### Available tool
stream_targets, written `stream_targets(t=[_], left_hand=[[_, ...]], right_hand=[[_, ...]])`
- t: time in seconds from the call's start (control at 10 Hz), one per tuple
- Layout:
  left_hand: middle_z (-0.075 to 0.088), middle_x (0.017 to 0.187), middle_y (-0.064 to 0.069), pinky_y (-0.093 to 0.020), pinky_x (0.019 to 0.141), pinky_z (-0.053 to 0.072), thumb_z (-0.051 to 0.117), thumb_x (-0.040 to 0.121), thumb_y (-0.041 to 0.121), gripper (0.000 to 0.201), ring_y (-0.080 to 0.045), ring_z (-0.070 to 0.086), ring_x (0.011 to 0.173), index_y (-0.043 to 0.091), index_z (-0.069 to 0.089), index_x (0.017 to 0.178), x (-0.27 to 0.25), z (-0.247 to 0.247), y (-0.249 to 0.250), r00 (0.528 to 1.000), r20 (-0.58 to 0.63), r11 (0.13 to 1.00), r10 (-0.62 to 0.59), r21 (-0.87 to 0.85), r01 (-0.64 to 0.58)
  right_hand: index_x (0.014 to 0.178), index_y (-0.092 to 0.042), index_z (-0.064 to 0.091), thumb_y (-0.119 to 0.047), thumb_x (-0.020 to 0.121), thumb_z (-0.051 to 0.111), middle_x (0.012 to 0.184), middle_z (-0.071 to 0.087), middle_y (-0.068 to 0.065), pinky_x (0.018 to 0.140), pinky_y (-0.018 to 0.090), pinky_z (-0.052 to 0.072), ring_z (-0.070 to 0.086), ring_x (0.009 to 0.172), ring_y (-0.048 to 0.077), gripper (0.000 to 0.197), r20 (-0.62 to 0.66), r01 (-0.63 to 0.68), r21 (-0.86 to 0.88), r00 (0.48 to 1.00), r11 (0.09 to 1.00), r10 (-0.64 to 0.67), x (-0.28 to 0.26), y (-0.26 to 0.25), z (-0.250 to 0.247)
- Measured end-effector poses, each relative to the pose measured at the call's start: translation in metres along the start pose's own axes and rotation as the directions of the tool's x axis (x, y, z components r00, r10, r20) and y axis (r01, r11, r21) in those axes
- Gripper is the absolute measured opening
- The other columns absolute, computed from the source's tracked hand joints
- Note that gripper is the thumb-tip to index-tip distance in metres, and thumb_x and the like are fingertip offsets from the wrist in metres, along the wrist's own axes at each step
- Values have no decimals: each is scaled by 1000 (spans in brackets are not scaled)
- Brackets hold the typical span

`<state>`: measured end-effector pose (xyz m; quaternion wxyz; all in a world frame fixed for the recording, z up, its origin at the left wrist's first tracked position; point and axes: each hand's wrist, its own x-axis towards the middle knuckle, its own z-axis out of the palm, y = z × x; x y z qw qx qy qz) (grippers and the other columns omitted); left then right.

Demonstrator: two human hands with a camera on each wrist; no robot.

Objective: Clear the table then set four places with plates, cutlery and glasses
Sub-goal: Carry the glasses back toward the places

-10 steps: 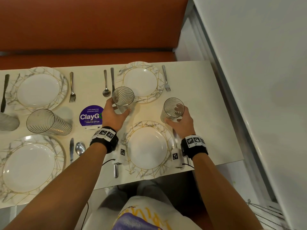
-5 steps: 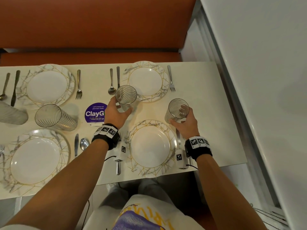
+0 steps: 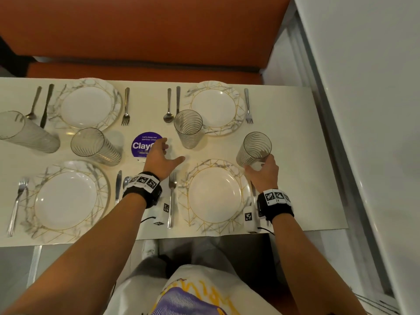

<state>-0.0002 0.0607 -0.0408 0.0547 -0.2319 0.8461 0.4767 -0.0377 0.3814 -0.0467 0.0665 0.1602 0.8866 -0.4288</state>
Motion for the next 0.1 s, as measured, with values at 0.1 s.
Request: stream_targets(t=[0.1], left_hand=[[65, 125, -7, -30, 96, 47, 82, 87, 31, 60, -20, 59, 111, 10, 56, 136, -6, -8, -13, 1000, -23, 1000, 10, 24, -9]], right_hand=[[129, -10, 53, -19, 80, 77, 118, 61, 5, 102, 46, 45, 50, 118, 32, 56, -76, -45, -40, 996, 998, 42, -5, 2, 5]])
